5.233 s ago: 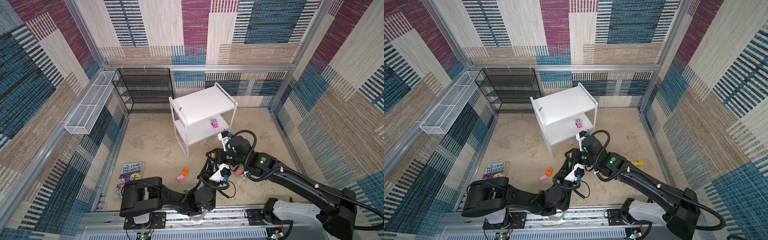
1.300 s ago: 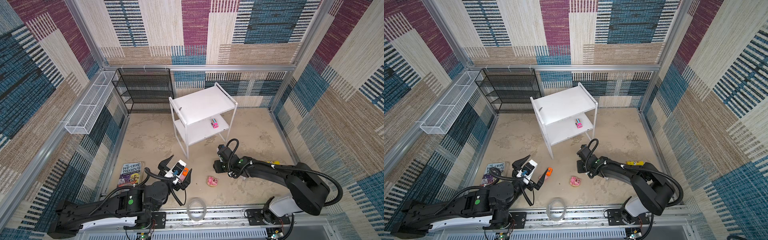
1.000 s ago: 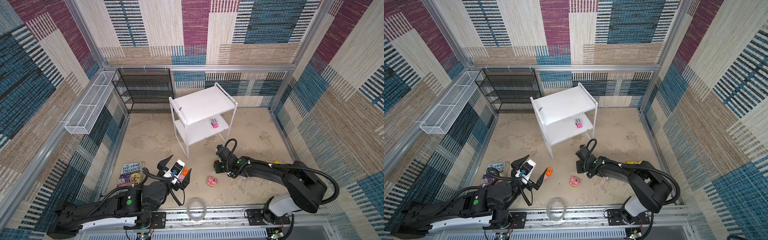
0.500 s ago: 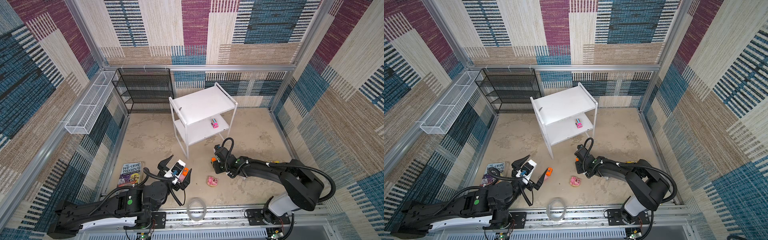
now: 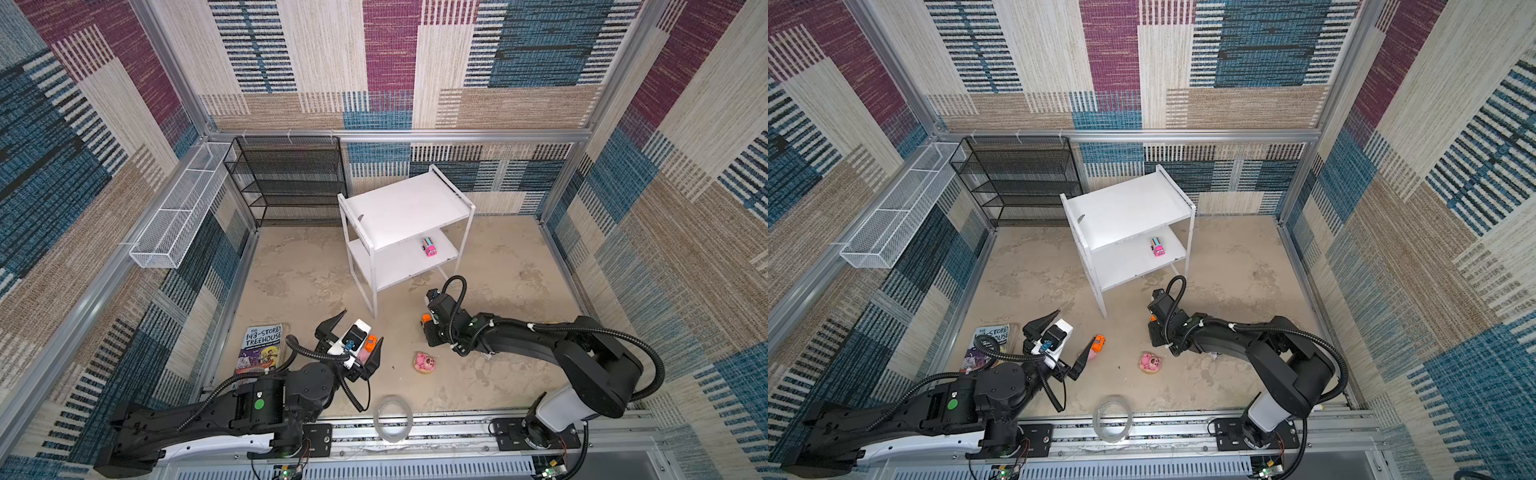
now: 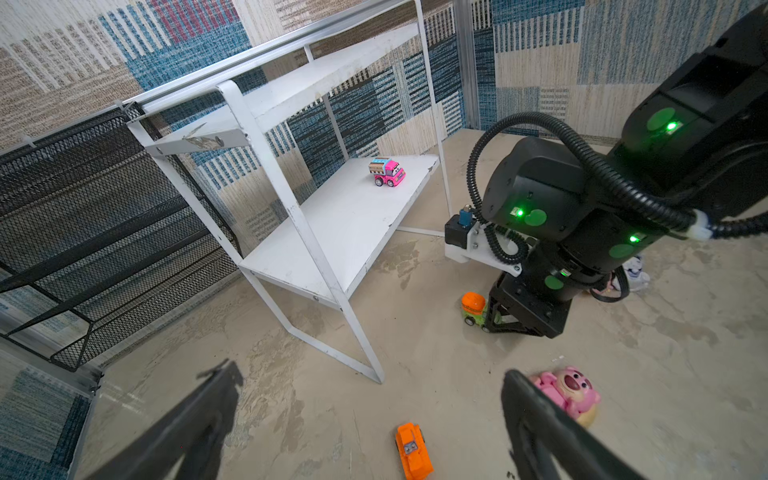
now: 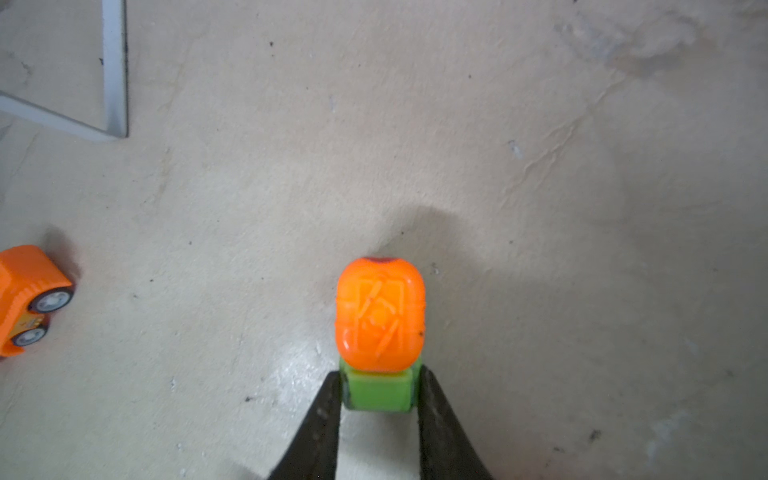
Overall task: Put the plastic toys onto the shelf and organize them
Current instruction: 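Lift the orange-and-green car off the floor with the right gripper, then carry the car with the right gripper to the cart shelf beside the pink truck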
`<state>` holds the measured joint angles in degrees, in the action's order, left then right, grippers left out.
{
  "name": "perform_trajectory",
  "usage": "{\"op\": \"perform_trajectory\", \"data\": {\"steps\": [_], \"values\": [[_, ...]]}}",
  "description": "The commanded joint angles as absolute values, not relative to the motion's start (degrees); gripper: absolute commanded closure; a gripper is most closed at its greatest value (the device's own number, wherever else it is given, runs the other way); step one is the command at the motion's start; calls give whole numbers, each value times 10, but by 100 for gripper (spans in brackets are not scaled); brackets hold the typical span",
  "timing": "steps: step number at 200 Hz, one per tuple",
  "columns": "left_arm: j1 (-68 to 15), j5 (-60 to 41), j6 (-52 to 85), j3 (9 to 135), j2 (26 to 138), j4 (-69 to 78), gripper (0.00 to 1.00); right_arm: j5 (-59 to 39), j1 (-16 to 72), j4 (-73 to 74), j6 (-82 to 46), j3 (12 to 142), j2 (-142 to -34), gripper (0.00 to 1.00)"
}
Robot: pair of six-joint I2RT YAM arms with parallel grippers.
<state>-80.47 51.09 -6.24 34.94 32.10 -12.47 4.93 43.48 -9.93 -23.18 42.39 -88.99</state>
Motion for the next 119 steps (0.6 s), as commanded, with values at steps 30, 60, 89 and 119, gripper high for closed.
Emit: {"op": "perform_trajectory", "data": {"steps": [30, 60, 89, 119], "values": [[-804, 518, -64, 353, 325, -116, 1, 54, 435, -89, -212, 411, -828, 74], [-804, 518, -64, 354, 324, -117, 1, 31, 435, -118, -187, 412, -751, 75], [-804, 517, -69, 352, 328, -108, 1, 17, 435, -152, -175, 439, -676, 75], [-804, 515, -70, 354, 335, -108, 1, -12, 435, -168, -171, 487, -664, 75]]}}
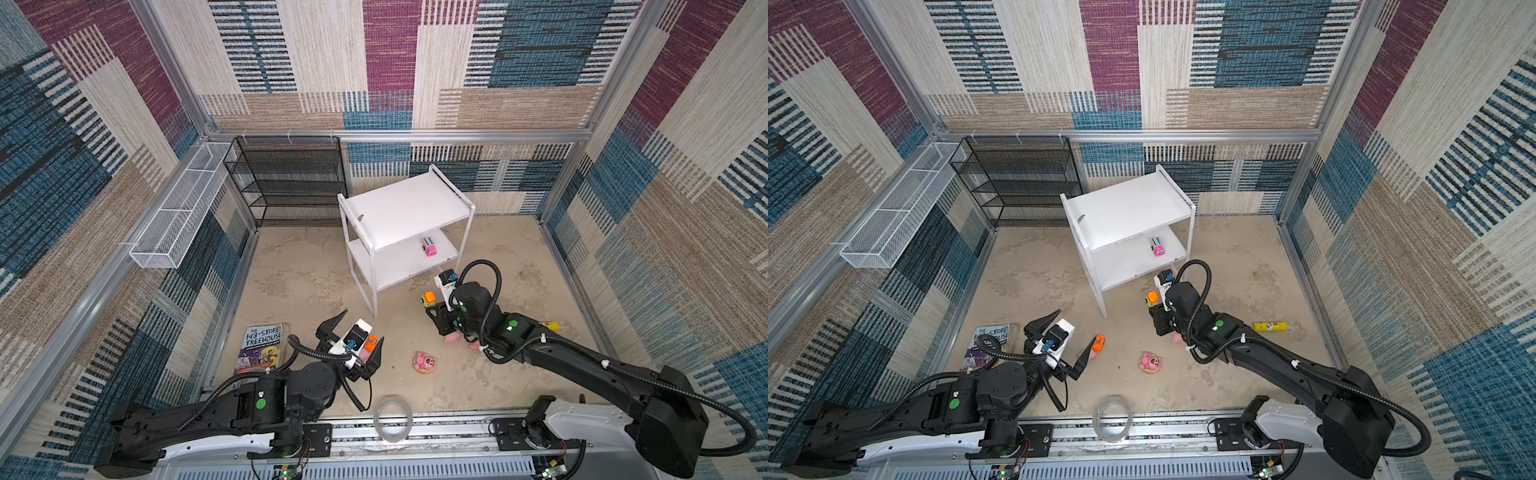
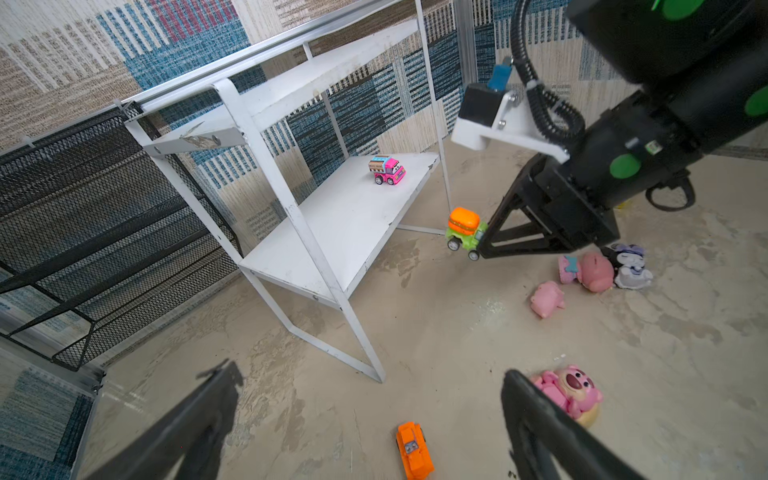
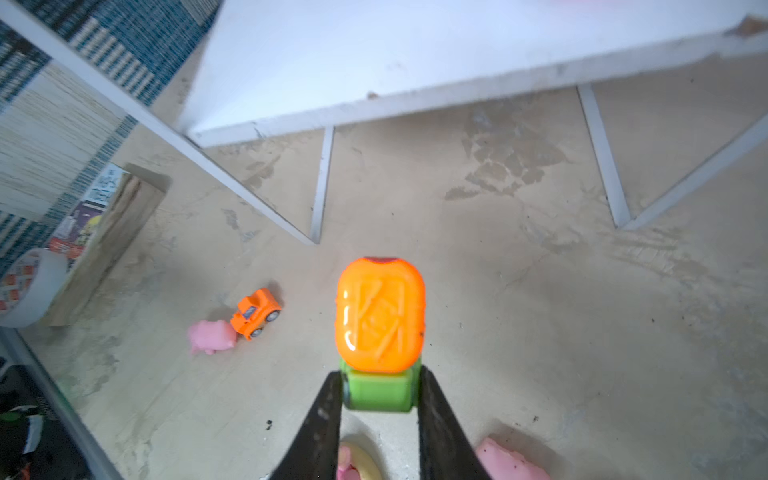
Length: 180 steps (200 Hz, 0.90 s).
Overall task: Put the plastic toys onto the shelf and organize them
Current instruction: 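Carry the car with the right gripper to the cart shelf beside the pink truck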
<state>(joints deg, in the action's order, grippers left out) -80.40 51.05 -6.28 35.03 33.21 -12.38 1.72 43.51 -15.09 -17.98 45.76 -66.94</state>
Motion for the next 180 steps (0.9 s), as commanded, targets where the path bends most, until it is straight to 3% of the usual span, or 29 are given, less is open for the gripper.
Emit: {"op": "perform_trajectory", "data": {"steps": [1, 180], "values": [[-804, 515, -70, 354, 335, -109, 1, -12, 435, -168, -172, 489, -664, 75], [-804, 516, -80, 348, 328, -96, 1, -58, 381, -112, -210, 618, -819, 76]]}}
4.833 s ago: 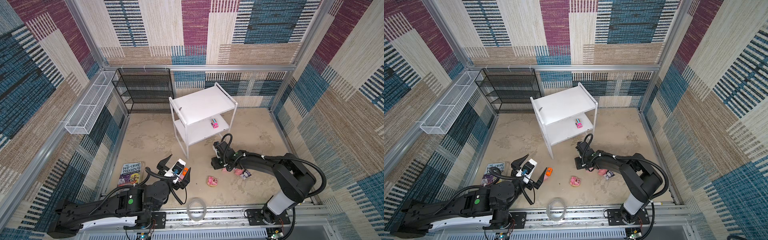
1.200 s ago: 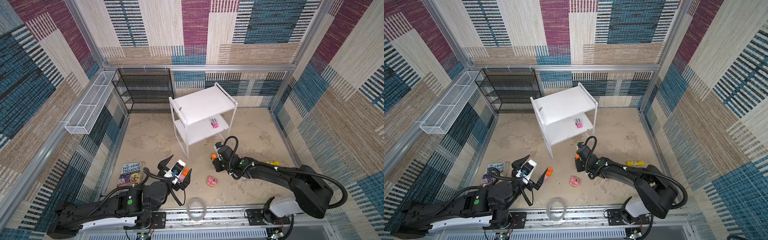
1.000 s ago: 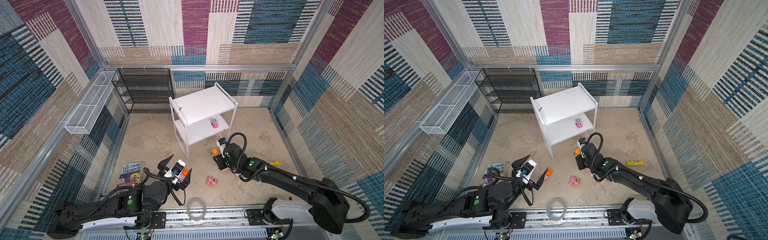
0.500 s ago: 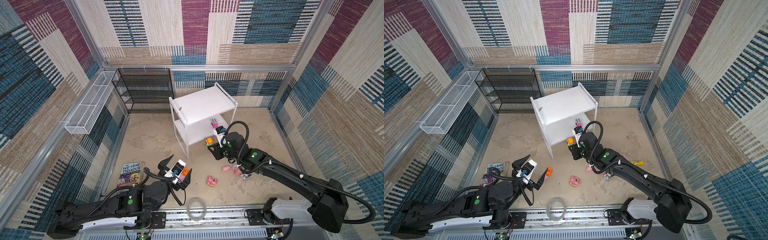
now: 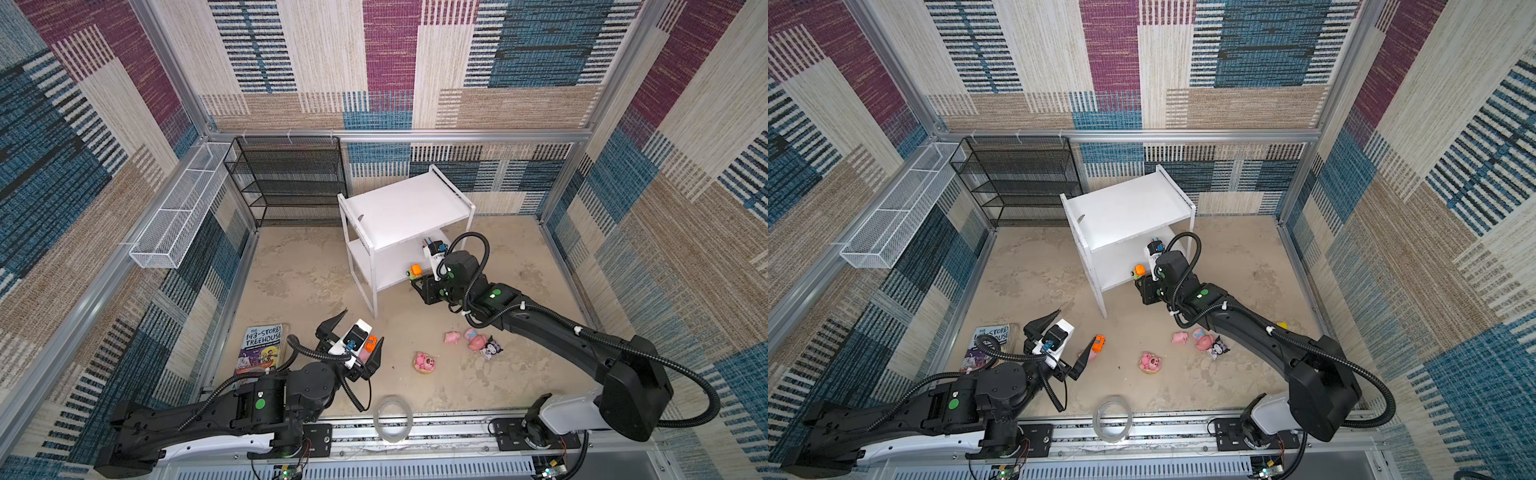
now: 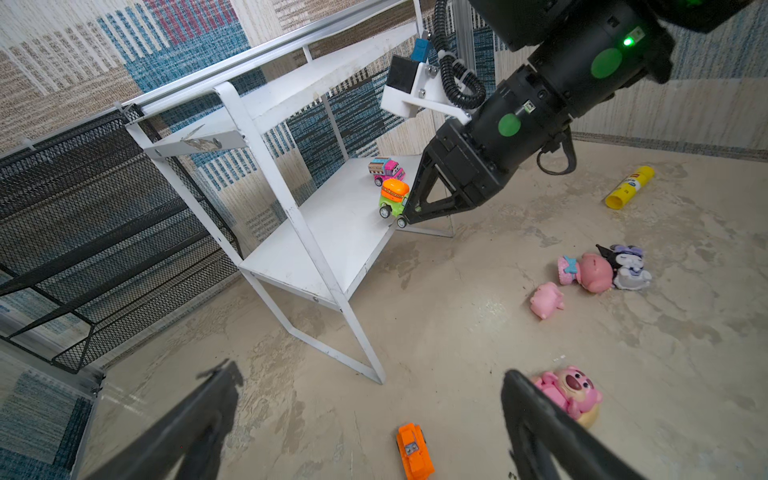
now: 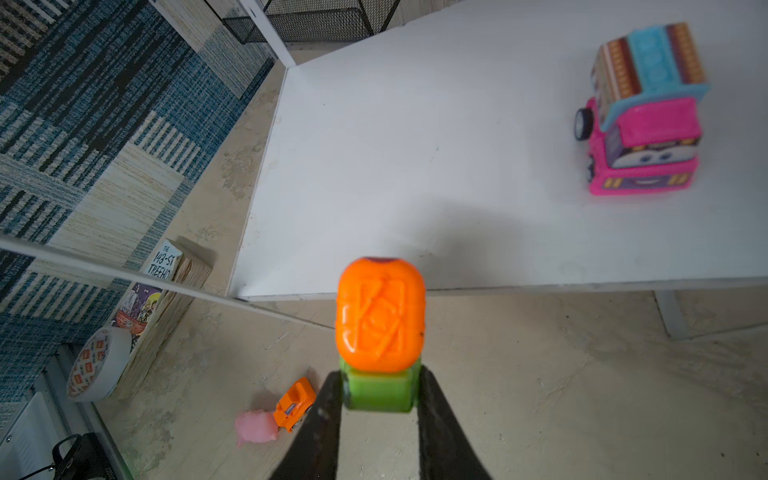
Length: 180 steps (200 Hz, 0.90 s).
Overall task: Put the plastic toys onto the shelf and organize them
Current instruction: 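Carry the car with the right gripper to the cart shelf beside the pink truck, then lower the car onto the lower cart shelf and open the right gripper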
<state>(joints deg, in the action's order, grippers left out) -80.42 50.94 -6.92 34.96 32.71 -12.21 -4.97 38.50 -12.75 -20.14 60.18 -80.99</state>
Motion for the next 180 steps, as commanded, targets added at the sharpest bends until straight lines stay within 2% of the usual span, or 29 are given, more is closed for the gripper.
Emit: {"op": "perform_trajectory", "data": {"steps": [1, 96, 180], "values": [[-804, 516, -80, 348, 328, -96, 1, -59, 381, -112, -210, 619, -820, 76], [-804, 518, -83, 346, 322, -91, 1, -64, 361, -127, -238, 678, -883, 75], [-804, 519, -83, 339, 316, -87, 1, -19, 357, -148, -294, 714, -917, 76]]}}
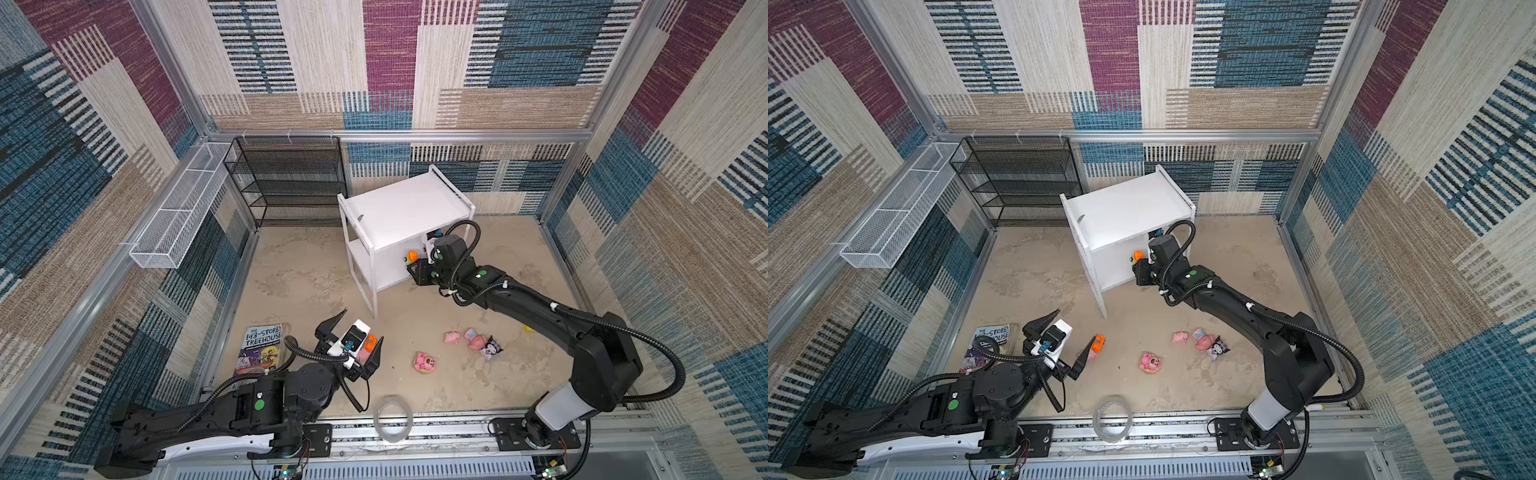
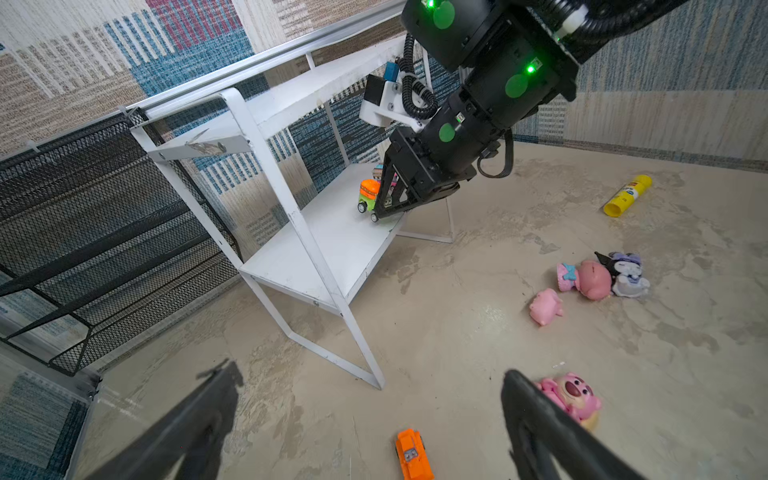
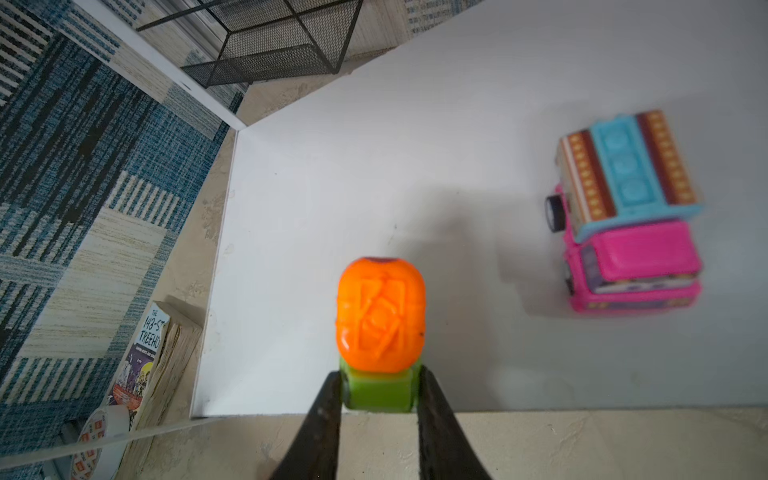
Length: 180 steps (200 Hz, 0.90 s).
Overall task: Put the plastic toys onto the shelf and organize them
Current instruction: 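Lower the car onto the lower cart shelf and open the right gripper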
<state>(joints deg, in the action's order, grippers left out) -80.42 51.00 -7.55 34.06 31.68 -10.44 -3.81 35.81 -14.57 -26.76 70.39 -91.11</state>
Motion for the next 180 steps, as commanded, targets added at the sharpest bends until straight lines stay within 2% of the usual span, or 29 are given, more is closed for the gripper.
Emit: {"op": "perform_trajectory", "data": {"steps": [1, 100, 180], "values": [[-804, 519, -83, 339, 316, -87, 1, -18, 357, -148, -295, 715, -917, 76], [-803, 519, -83, 334, 311, -82, 1, 23, 358, -231, -332, 819, -976, 74], [-803, 519, -81, 330, 303, -81, 1, 3, 357, -236, -337, 848, -994, 75]]}}
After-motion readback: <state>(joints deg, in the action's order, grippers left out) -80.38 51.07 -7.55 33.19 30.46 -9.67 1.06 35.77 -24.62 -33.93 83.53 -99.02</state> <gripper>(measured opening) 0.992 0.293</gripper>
